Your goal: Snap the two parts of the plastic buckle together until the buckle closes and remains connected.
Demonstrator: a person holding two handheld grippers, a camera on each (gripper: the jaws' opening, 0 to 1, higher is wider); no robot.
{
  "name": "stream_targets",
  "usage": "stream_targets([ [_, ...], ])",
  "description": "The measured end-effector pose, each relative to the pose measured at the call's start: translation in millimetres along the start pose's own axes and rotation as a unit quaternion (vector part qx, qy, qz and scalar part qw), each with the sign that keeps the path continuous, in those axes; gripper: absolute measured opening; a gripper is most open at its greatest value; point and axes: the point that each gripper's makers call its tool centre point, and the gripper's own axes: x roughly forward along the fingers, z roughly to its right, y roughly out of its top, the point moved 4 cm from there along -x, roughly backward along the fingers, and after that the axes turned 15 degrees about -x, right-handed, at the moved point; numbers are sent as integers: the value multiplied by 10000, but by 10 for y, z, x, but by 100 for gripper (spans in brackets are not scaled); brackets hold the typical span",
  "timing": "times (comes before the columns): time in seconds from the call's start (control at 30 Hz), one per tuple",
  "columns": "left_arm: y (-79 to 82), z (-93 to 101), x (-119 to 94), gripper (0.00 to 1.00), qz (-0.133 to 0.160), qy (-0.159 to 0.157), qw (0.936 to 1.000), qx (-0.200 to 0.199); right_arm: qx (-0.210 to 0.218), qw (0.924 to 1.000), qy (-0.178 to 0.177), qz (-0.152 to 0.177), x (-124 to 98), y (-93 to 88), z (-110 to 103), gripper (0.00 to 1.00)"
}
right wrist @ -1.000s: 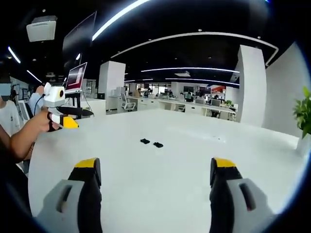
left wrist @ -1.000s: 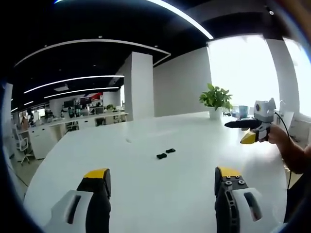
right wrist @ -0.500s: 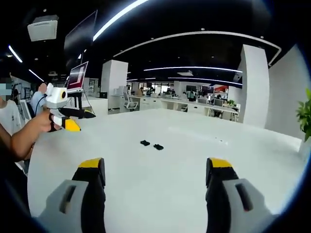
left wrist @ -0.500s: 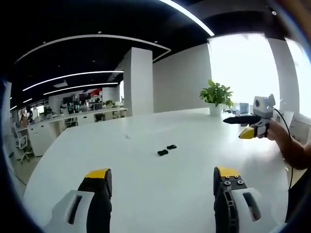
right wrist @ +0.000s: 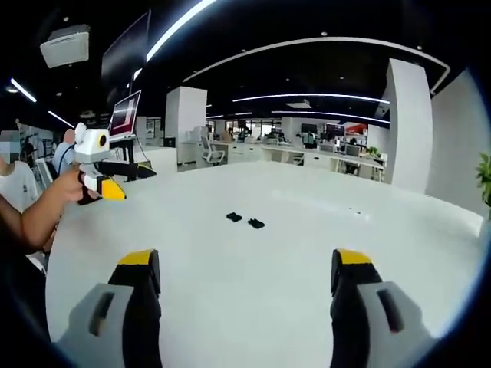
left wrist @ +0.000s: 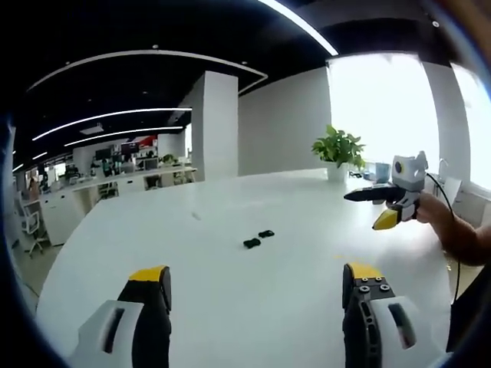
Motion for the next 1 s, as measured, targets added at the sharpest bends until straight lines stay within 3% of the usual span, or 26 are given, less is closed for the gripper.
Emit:
stream_targets([
  [0.07, -22, 25, 34, 100, -48, -13, 10000, 12, -9, 10000, 4, 0, 13, 5, 3, 98],
  [0.23, -50, 19, 87, 99, -213, -168, 9996, 12, 1, 9999, 107, -62, 22, -17, -45, 100],
  [0.57, -28, 86, 114, 99, -312, -109, 9994, 61, -61, 9998, 117, -175, 85, -40, 1, 100],
  [0.67, -16, 77, 111, 91, -348, -63, 9993, 73, -88, 9998, 92, -167, 90, -25, 12, 100],
  [0.73, 19, 94, 112, 93, -224, -114, 9996, -107, -82, 9998, 39, -160, 100, -31, 52, 100],
  [1.0, 38, 64, 185, 92, -357, -118, 9993, 33, -98, 9997, 52, -238, 131, -51, 93, 100],
])
